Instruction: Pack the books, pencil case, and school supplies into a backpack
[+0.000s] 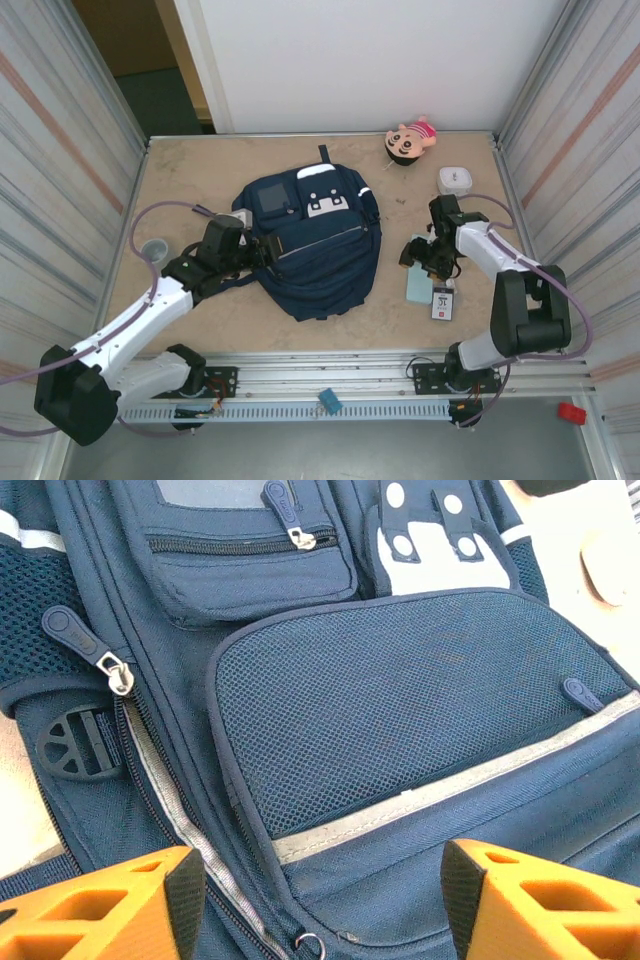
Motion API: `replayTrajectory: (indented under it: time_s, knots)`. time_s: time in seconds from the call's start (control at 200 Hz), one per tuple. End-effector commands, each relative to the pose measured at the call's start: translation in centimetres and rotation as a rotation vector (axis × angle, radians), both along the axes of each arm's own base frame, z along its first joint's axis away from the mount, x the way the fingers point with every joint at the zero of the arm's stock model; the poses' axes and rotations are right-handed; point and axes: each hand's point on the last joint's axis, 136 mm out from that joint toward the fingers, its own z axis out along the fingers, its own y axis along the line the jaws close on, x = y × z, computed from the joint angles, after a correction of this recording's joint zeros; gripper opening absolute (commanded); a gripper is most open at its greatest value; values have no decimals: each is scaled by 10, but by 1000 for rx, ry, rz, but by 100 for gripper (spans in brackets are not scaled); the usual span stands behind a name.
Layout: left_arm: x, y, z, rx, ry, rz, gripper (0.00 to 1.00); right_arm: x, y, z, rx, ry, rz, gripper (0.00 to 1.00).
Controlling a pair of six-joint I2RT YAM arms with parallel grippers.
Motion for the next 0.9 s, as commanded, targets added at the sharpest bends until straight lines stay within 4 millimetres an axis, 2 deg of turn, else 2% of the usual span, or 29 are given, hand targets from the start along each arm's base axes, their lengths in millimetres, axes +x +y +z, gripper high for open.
replayTrajectory:
  time_s: [0.0, 0.17, 0.311, 0.386, 0.486, 0.556, 0.616, 0.676, 0.897]
  knots:
    - [3, 6, 0, -1, -9, 32, 65, 7, 7, -9, 31, -21, 8, 68]
    - [3, 5, -5, -3, 3, 33, 65, -6, 23, -12, 43, 2, 34, 67]
    - [5, 1, -7, -14, 13, 28, 65, -12, 31, -1, 44, -9, 56, 68]
    - [5, 0, -6, -19, 13, 22, 65, -10, 25, 12, 10, -28, 56, 69]
    - [6, -1, -4, -21, 11, 21, 65, -7, 6, 30, -72, -48, 34, 74]
    - [6, 0, -4, -21, 7, 24, 65, -4, -9, 35, -130, -40, 22, 77]
    - [7, -1, -3, -22, 3, 23, 65, -2, -18, 33, -173, -28, 14, 78]
    - [7, -1, -3, -22, 5, 22, 65, 3, -20, 30, -175, -20, 16, 78]
    - [6, 1, -2, -12, 3, 25, 65, 14, -5, 11, -119, 8, 38, 78]
